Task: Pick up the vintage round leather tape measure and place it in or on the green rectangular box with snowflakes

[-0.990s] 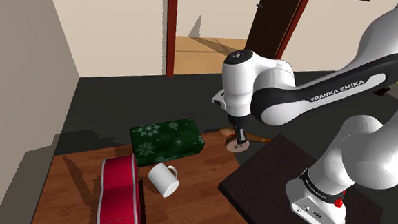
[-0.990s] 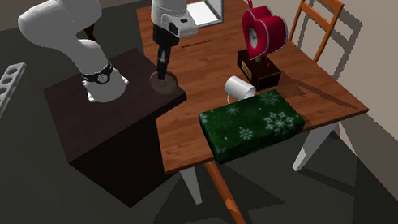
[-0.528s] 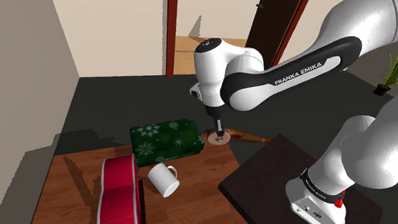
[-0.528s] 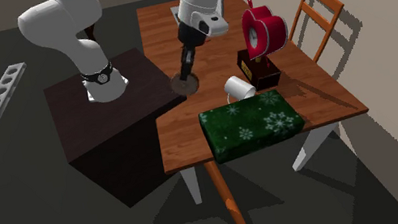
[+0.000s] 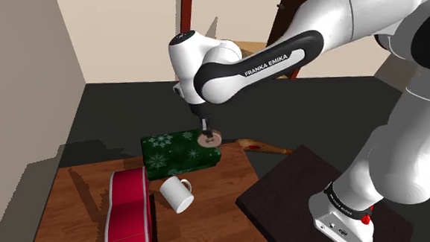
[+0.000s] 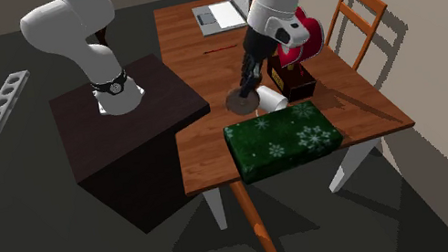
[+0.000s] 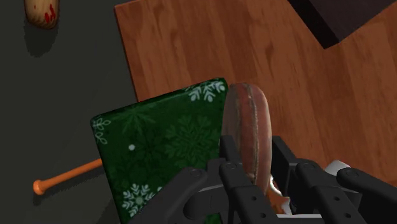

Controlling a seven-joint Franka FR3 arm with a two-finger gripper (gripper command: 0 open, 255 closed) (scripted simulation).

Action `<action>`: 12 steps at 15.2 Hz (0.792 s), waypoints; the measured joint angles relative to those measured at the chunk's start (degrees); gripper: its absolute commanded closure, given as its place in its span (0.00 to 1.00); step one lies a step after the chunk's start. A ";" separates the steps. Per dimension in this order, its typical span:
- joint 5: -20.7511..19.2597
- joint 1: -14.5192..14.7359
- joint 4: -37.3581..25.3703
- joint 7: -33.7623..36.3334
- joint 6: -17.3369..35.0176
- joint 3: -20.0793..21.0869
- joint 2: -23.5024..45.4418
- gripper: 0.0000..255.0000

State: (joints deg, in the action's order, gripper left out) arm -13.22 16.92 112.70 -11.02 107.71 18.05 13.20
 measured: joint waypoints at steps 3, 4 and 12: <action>-1.33 0.96 -9.37 0.13 -3.82 -0.30 5.90 1.00; -2.02 1.48 -13.18 0.30 -4.83 -0.51 8.78 1.00; -4.88 5.73 -38.75 -0.21 -13.84 -1.97 25.78 1.00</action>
State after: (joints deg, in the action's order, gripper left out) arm -18.10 22.65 73.94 -11.23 93.87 16.08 38.98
